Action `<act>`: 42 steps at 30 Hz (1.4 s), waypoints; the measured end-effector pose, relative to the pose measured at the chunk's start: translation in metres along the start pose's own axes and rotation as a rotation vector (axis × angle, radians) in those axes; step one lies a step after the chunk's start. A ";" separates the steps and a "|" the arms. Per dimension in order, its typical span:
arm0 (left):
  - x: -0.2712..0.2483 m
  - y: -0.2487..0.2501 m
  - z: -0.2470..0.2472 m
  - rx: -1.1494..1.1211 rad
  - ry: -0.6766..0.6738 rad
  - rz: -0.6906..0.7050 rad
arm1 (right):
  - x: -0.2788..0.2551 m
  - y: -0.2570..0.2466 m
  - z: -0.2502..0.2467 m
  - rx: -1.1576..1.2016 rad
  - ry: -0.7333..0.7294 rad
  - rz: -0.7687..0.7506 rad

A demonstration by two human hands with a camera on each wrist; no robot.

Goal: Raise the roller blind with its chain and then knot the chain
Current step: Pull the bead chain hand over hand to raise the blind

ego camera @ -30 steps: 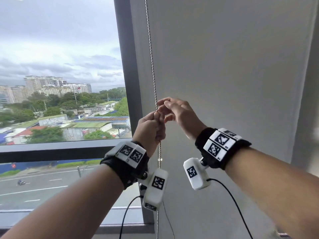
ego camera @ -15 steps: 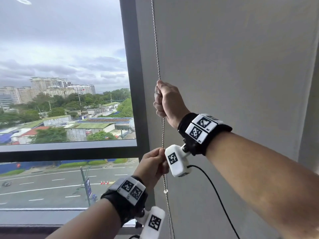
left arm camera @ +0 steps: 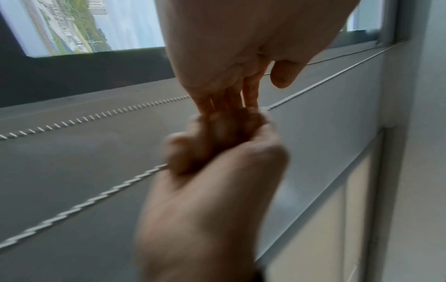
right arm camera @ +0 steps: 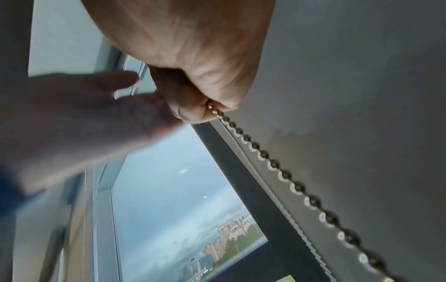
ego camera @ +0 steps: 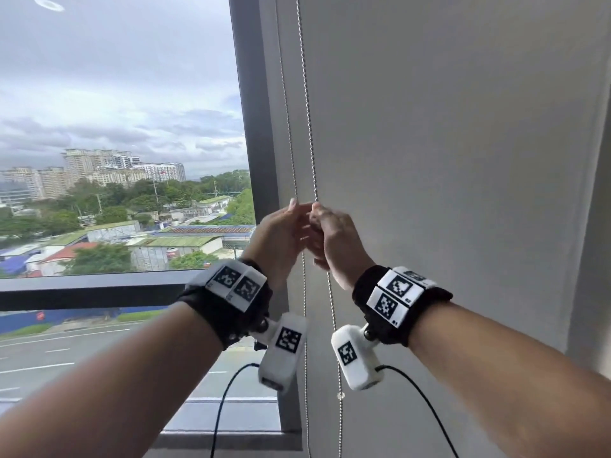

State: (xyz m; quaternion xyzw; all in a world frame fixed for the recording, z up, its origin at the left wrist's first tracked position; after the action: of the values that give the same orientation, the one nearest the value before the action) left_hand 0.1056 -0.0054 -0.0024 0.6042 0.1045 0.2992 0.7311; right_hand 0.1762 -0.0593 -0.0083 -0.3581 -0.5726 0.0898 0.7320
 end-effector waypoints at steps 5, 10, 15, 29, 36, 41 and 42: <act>0.017 0.030 0.033 -0.038 0.008 0.017 | -0.047 0.028 -0.010 -0.129 -0.048 0.072; 0.026 0.006 0.029 -0.035 0.093 0.049 | -0.078 0.040 -0.019 -0.141 -0.065 0.137; 0.027 0.003 0.024 -0.022 0.145 0.056 | -0.073 0.054 -0.026 -0.129 -0.171 0.109; -0.004 -0.062 -0.014 0.052 0.201 -0.075 | 0.043 -0.028 -0.008 -0.112 -0.159 -0.089; -0.034 -0.125 -0.030 0.059 0.233 -0.225 | 0.058 -0.035 0.021 0.068 -0.109 -0.001; -0.029 -0.124 -0.033 0.104 0.192 -0.237 | 0.049 -0.032 0.030 0.064 -0.039 0.026; -0.029 -0.122 -0.033 0.100 0.175 -0.241 | 0.048 -0.033 0.031 0.070 -0.036 0.022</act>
State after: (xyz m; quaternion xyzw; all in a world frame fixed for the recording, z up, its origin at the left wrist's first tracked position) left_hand 0.1034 -0.0060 -0.1319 0.5944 0.2545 0.2554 0.7189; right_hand 0.1552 -0.0441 0.0523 -0.3371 -0.5780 0.1241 0.7327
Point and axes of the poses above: each hand's wrist, its own x-axis towards the middle knuckle, its own z-axis out of the palm, y = z × x, the point moved 6 cm from there along x, towards the middle knuckle, and after that the axes turned 15 degrees about -z, right-handed, at the moved point
